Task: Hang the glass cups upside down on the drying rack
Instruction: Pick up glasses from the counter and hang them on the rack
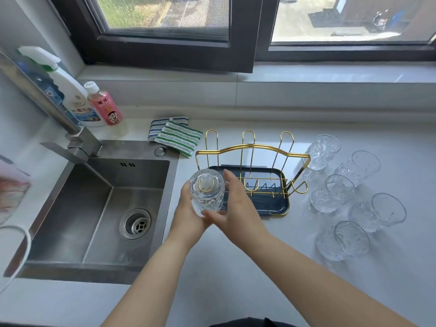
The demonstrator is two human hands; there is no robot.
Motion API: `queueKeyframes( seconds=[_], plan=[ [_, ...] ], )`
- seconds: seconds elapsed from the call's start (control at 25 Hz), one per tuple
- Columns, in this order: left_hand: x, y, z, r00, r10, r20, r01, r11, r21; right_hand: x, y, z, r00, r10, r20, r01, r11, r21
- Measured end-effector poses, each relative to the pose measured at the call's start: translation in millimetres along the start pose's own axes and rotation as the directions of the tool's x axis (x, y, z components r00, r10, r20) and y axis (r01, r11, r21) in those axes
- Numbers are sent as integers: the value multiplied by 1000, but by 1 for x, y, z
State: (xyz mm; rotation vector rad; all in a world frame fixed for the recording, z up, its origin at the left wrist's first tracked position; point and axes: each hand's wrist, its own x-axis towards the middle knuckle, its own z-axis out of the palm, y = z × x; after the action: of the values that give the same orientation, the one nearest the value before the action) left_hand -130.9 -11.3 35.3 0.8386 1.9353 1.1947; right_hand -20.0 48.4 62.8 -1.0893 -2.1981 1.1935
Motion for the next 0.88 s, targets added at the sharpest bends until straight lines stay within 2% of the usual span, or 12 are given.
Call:
queueKeyframes(
  seconds=[0.12, 0.2, 0.32, 0.44, 0.56, 0.64, 0.72, 0.8, 0.88],
  plan=[
    [-17, -15, 15, 983, -180, -18, 180, 984, -3, -31, 14, -6, 1000, -11, -4, 11, 1000, 11],
    [-29, -24, 29, 965, -261, 21, 260, 965, 16, -52, 30, -16, 1000, -2, -20, 2, 1000, 27],
    [-45, -20, 64, 966, -140, 220, 115, 986, 121, -81, 56, -39, 993, 42, -114, -39, 999, 26],
    [-52, -5, 106, 915, -17, 403, -63, 981, 184, -108, 79, -70, 960, 50, -276, -64, 997, -39],
    [-55, 6, 148, 847, 18, 532, -160, 962, 222, -135, 103, -102, 889, 99, -447, -146, 986, -74],
    [-56, 13, 176, 802, 33, 597, -202, 955, 218, -151, 122, -120, 827, 182, -531, -233, 972, -31],
    [-57, 19, 201, 782, 65, 620, -241, 949, 205, -159, 140, -133, 791, 322, -520, -333, 940, 77],
    [-55, 24, 222, 793, 92, 602, -243, 954, 174, -160, 156, -142, 791, 467, -395, -431, 884, 182],
    [-53, 29, 236, 815, 102, 570, -228, 962, 153, -158, 168, -147, 821, 523, -230, -484, 850, 207]
  ],
)
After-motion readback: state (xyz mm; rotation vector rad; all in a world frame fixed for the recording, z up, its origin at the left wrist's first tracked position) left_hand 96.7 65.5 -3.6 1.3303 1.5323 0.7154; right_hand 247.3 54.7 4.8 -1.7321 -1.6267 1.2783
